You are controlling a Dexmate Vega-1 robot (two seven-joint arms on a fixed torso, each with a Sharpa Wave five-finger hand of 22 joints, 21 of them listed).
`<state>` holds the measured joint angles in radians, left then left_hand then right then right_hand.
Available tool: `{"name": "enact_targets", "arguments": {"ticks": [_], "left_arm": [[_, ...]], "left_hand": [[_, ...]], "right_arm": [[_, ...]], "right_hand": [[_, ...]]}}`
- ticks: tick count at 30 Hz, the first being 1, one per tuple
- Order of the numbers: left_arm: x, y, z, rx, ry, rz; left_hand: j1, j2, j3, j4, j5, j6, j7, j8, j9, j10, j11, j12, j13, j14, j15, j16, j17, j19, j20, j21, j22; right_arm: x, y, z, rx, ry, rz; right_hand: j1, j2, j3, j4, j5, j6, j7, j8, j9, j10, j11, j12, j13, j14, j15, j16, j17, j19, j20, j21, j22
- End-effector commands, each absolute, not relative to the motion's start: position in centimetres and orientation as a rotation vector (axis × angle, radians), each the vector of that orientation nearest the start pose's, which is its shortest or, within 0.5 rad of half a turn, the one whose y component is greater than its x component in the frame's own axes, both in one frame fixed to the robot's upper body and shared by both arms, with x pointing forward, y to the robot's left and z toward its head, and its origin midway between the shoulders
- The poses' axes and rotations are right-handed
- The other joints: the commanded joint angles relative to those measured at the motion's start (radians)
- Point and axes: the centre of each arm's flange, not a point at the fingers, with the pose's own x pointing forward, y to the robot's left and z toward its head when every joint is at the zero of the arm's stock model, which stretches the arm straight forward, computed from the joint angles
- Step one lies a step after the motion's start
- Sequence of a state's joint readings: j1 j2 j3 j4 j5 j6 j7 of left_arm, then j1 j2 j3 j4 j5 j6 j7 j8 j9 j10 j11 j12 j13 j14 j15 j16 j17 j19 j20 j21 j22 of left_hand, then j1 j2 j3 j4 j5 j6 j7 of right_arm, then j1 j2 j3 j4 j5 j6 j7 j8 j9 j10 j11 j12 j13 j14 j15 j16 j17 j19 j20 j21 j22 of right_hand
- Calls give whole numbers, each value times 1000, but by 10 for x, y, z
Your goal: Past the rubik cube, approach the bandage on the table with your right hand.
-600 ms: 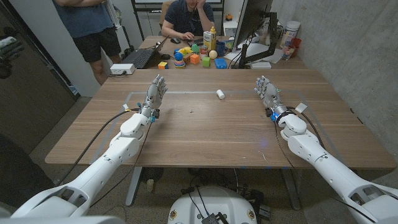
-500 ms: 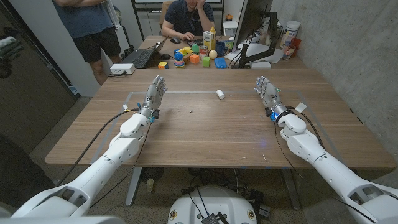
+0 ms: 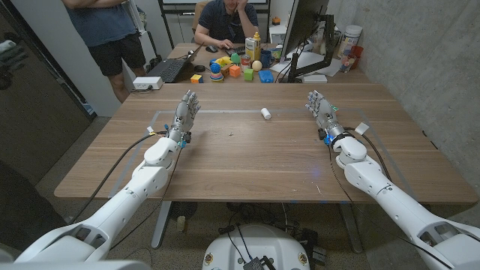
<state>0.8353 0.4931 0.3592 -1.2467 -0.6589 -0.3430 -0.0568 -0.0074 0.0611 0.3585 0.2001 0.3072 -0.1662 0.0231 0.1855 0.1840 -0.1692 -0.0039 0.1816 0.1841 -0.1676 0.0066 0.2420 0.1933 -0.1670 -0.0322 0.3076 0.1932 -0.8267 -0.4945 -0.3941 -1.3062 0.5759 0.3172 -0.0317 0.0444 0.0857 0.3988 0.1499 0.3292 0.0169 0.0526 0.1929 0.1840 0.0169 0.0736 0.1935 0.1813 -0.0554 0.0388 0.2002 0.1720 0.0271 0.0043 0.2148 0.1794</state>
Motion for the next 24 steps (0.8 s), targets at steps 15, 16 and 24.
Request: {"name": "enact_targets", "arguments": {"ticks": [15, 16, 24], "left_arm": [[654, 307, -36, -75, -623, -183], [654, 308, -37, -75, -623, -183], [654, 309, -36, -73, -624, -181]], "left_hand": [[-1, 129, 4, 0, 7, -261, 3, 9, 3, -265, 8, 6, 1, -229, 6, 7, 2, -93, -11, 1, 4], [-1, 129, 4, 0, 7, -260, 2, 9, 3, -264, 8, 6, 1, -229, 6, 7, 2, -93, -11, 1, 4], [-1, 129, 4, 0, 6, -260, 2, 9, 3, -264, 7, 6, 1, -229, 6, 8, 2, -92, -11, -1, 4]], "right_arm": [[639, -217, 9, -317, -900, 166], [639, -215, 9, -334, -914, 169], [635, -200, 20, -429, -1003, 176]], "right_hand": [[80, -7, 0, -71, 0, 46, -39, 15, 7, 36, 17, 9, 7, 22, 48, -3, 3, 21, 107, -4, 2], [84, -10, 0, -75, -1, 46, -40, 15, 7, 35, 17, 9, 7, 21, 50, -4, 3, 20, 109, -5, 2], [125, -41, -3, -117, -9, 52, -63, 16, 8, 26, 10, 6, 9, 17, 49, -8, 4, 35, 165, -5, 0]]}}
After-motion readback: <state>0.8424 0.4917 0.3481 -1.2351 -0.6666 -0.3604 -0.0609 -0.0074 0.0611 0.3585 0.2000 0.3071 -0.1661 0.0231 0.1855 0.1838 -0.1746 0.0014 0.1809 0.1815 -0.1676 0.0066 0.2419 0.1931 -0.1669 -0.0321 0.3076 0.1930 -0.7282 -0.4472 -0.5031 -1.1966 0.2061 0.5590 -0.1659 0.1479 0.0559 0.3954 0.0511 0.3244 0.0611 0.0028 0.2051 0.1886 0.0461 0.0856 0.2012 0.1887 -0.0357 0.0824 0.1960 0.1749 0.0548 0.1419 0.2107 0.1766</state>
